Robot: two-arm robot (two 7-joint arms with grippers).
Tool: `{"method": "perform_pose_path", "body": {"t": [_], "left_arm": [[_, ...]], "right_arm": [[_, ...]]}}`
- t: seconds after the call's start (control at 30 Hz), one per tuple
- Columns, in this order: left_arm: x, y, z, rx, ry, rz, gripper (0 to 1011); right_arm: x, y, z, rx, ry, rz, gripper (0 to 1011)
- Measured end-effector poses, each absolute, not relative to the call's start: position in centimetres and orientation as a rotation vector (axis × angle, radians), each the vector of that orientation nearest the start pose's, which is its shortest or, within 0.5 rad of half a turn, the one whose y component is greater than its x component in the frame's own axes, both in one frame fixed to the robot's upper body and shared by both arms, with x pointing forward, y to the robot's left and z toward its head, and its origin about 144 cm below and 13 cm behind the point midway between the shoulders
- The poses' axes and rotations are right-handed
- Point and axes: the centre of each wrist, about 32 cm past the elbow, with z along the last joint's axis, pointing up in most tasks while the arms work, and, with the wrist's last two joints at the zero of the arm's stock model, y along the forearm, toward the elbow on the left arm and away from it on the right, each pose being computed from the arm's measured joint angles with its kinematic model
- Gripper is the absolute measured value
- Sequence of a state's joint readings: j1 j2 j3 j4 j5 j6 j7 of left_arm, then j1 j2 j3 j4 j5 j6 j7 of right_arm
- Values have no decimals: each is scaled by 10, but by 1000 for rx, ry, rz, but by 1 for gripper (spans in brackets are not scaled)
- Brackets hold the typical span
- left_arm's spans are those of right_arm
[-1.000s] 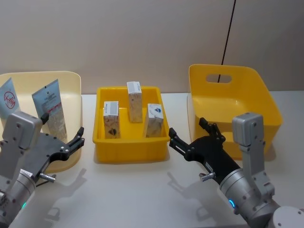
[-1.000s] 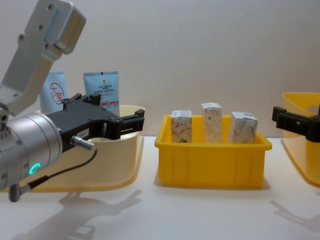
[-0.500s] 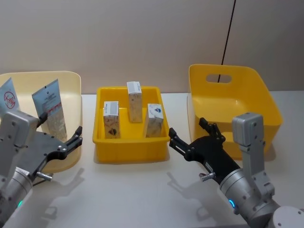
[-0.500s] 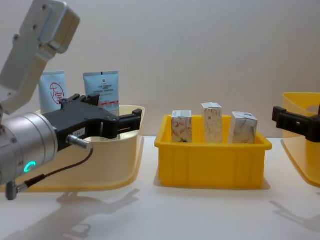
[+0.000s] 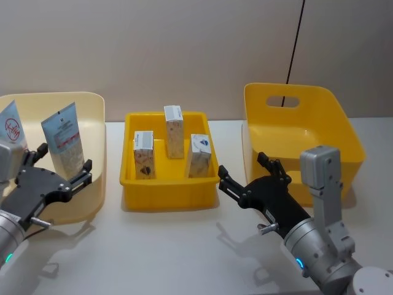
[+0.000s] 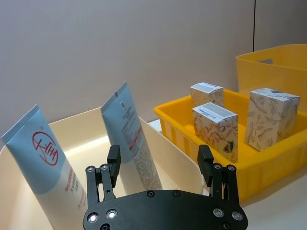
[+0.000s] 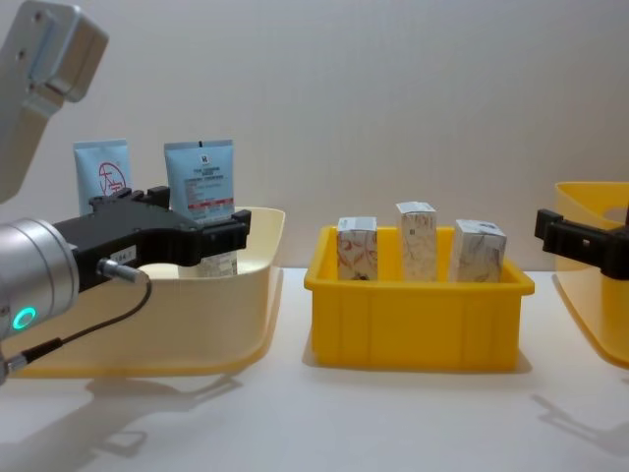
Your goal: Bimanual collaborative sorting of washing and personal care products
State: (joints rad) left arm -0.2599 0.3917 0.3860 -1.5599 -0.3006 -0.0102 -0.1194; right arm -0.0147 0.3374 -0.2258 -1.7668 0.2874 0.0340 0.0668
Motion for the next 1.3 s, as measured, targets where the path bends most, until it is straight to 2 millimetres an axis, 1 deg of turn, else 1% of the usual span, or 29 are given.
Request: {"method": "perform_pose_path", "body": {"t": [0.3, 0.67, 0.93, 1.3], "left_arm": [[514, 238, 1203, -3, -155, 1116, 1000], [522, 245, 1202, -20, -105, 1115, 1000], [531, 249, 1200, -39, -61, 1094, 1000], [551, 249, 1197, -57, -10, 1058, 1000]], "right_arm": [[443, -237, 1189, 26, -75, -1229, 1001], [443, -237, 1189, 26, -75, -1229, 1001], [443, -237, 1189, 26, -75, -1229, 1001], [443, -237, 1189, 26, -75, -1229, 1001]]}}
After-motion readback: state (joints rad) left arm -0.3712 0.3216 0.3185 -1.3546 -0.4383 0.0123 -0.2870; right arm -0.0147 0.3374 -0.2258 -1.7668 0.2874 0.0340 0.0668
